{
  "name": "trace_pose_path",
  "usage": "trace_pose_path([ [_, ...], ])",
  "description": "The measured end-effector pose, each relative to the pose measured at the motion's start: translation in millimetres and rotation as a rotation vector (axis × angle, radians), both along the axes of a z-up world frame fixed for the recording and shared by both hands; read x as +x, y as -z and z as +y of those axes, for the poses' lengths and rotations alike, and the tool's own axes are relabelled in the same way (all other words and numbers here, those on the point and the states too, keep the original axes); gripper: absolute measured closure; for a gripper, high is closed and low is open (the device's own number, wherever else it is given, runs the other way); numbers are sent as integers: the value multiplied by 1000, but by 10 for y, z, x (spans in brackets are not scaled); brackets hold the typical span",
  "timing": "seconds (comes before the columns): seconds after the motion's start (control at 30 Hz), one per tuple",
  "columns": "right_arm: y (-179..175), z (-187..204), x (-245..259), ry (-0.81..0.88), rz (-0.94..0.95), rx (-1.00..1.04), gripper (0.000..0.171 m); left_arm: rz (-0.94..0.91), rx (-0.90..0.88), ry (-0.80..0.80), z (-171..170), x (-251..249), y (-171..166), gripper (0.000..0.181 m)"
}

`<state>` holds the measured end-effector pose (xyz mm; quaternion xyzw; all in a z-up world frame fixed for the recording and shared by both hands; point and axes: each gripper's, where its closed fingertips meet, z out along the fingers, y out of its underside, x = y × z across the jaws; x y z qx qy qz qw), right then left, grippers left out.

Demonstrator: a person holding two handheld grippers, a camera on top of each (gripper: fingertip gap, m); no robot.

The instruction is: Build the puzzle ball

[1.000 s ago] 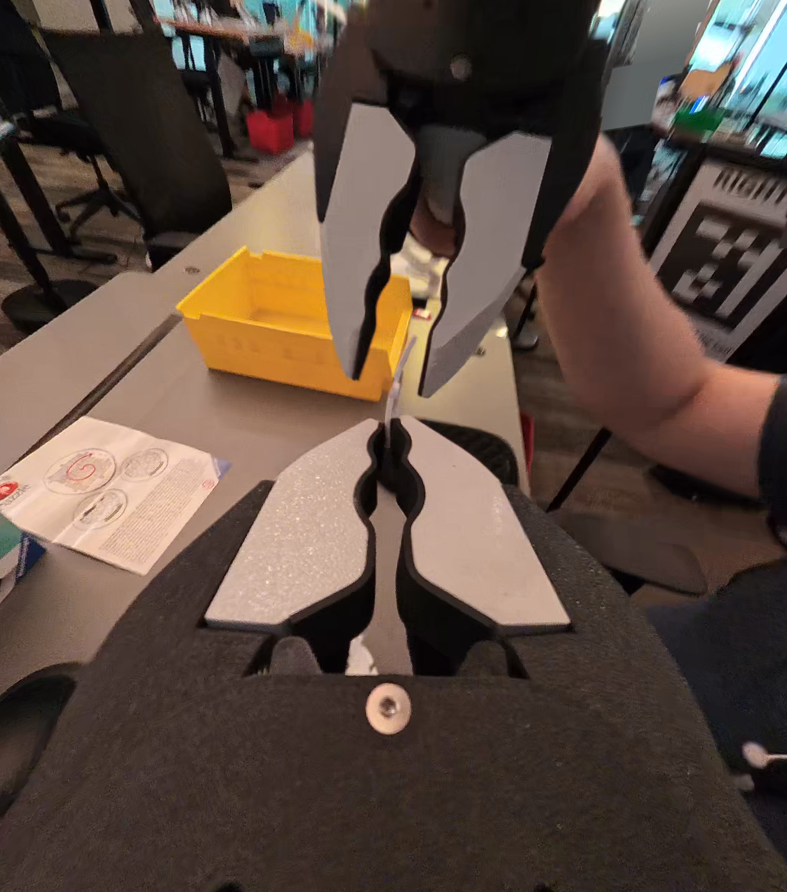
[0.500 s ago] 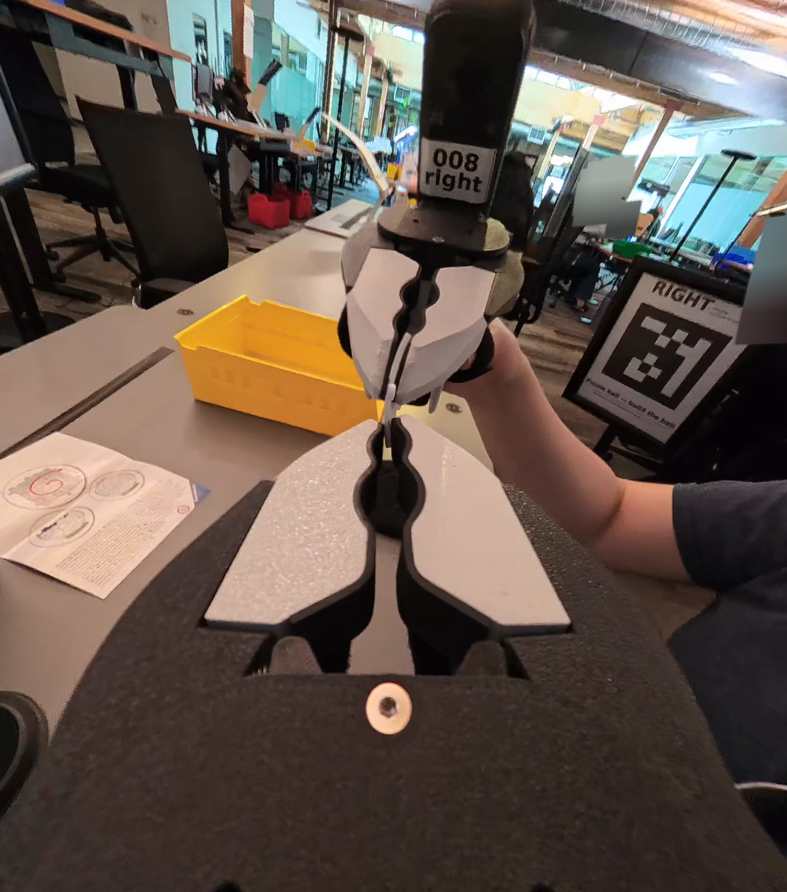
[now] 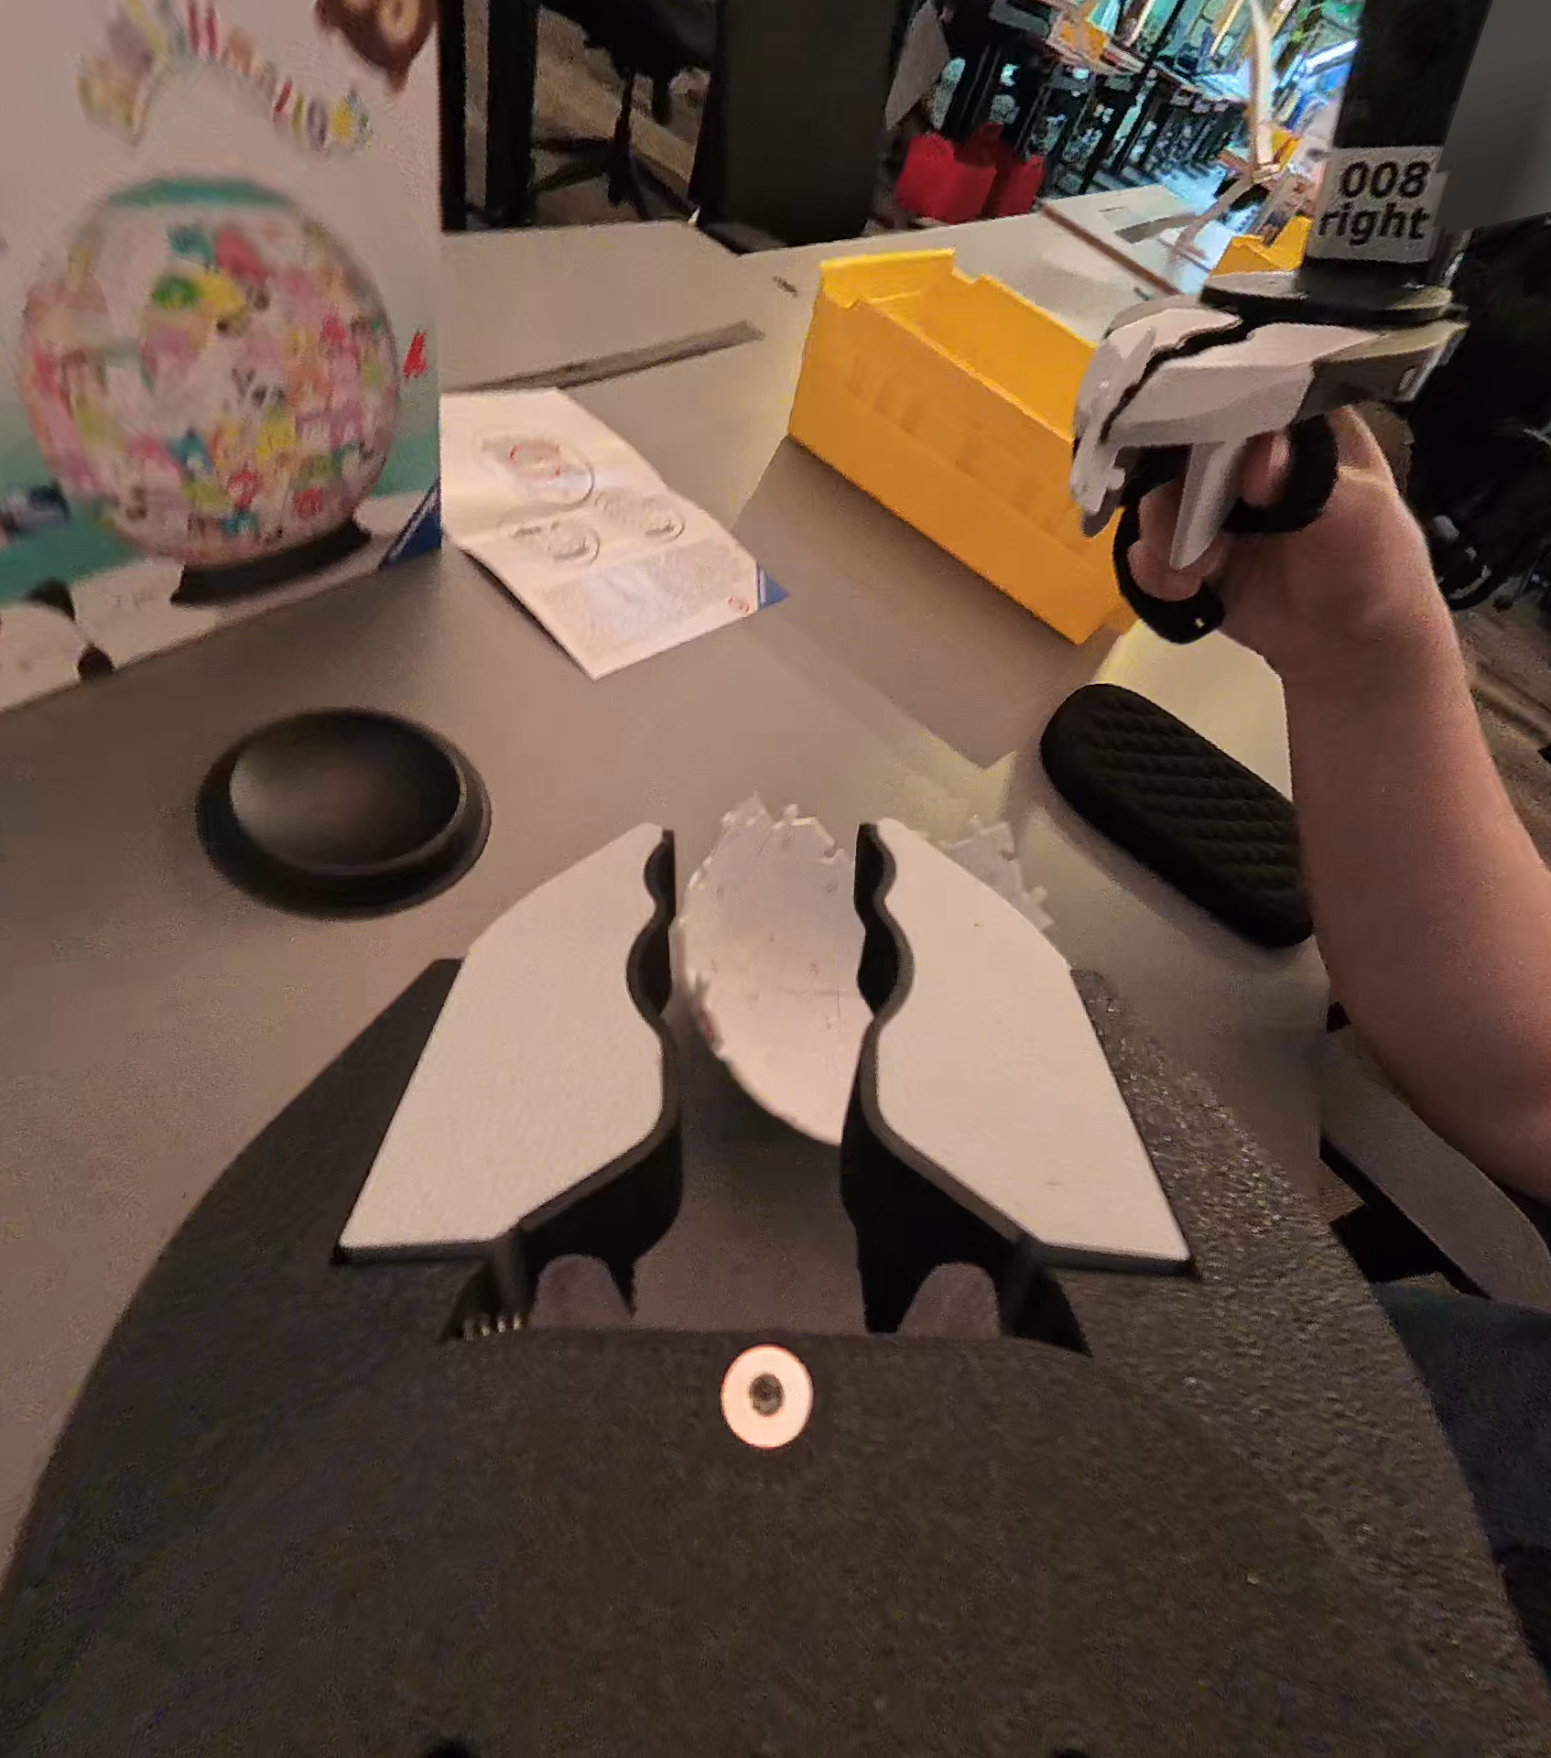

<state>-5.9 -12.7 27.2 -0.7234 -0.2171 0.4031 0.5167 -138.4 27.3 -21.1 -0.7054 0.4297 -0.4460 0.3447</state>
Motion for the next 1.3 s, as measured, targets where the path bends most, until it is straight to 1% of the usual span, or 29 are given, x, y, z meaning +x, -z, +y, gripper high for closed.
trace_pose_path([
  [0.13,177,66,-12,8,51,-54,168,-8,-73,-8,-31,-49,245,146],
  [0.23,324,104,-65,9,13,-81,168,10,-90,3,-95,-58,397,146],
  [0.43,576,192,-157,4,-37,-165,168,49,-111,40,-240,-16,573,147],
  [0.57,705,205,-210,-10,-63,-206,168,82,-90,49,-345,-4,675,148],
  [0.7,755,216,-237,-21,-60,-221,168,78,-89,61,-436,-5,677,148],
  [0.9,776,205,-232,-27,-49,-230,168,54,-67,47,-441,-49,580,149],
  [1.17,774,172,-136,-16,3,-234,168,36,-33,-51,-200,-140,523,149],
  [1.3,751,158,-80,-10,34,-229,168,21,-20,-81,-52,-98,465,143],
])
